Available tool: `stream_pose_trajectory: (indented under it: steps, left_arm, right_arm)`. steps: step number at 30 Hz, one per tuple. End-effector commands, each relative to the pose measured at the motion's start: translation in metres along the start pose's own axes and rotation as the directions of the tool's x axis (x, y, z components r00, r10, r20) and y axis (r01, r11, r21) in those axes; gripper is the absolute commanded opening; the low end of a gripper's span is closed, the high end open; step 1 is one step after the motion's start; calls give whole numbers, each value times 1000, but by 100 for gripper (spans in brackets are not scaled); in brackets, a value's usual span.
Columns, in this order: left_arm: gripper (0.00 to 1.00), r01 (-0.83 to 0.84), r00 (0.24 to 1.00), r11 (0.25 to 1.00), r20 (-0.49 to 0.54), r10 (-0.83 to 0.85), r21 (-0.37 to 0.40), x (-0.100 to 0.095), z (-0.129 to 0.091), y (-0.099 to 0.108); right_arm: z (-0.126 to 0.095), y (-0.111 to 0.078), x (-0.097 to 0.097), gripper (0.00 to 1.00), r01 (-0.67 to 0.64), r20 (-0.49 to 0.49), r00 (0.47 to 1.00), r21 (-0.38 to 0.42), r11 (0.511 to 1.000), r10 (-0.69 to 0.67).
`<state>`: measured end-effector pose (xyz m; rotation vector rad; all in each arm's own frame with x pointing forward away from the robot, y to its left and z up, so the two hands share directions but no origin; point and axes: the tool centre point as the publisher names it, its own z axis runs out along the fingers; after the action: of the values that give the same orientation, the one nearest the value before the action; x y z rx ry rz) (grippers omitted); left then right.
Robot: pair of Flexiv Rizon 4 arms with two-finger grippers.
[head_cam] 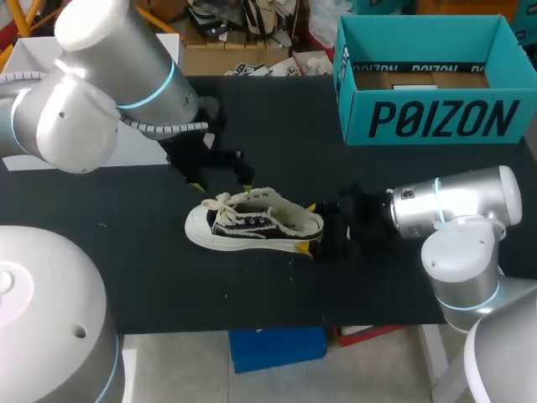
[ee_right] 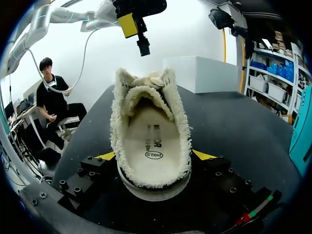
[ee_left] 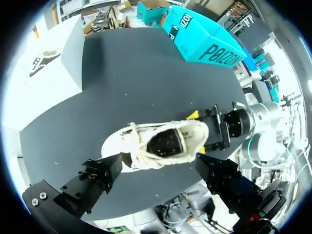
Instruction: Take the shoe out of the shoebox, open the shoe tongue, remove and reinsert the insole, then place the shoe into the shoebox
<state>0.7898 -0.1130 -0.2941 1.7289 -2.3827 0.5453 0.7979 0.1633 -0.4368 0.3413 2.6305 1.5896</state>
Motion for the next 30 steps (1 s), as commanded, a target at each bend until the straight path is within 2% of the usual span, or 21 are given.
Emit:
stream_pose_trajectory:
  steps: [1, 7, 11, 18, 30]
  left_arm:
    - [100, -6, 996, 1000, 94, 5, 7, 16, 15, 5]
    - [100, -6, 973, 1000, 229, 6, 1, 20, 32, 3]
    - [100, 16, 949, 1000, 316, -11, -14, 23, 39, -7]
    - [100, 101, 913, 994, 401, -73, -50, 31, 50, -21]
    - [100, 80, 833, 989, 553, 1, -123, 37, 79, -19]
  right_arm:
    - [3, 0, -1, 0, -2, 0, 1000, 2, 1000, 2]
    - [3, 0, -1, 0, -2, 0, 1000, 2, 1000, 2]
    - [3, 0, -1, 0, -2, 0, 1000, 2, 1000, 2]
    - [3, 0, -1, 0, -2, 0, 1000, 2, 1000, 2]
    - [3, 0, -1, 0, -2, 0, 1000, 2, 1000, 2]
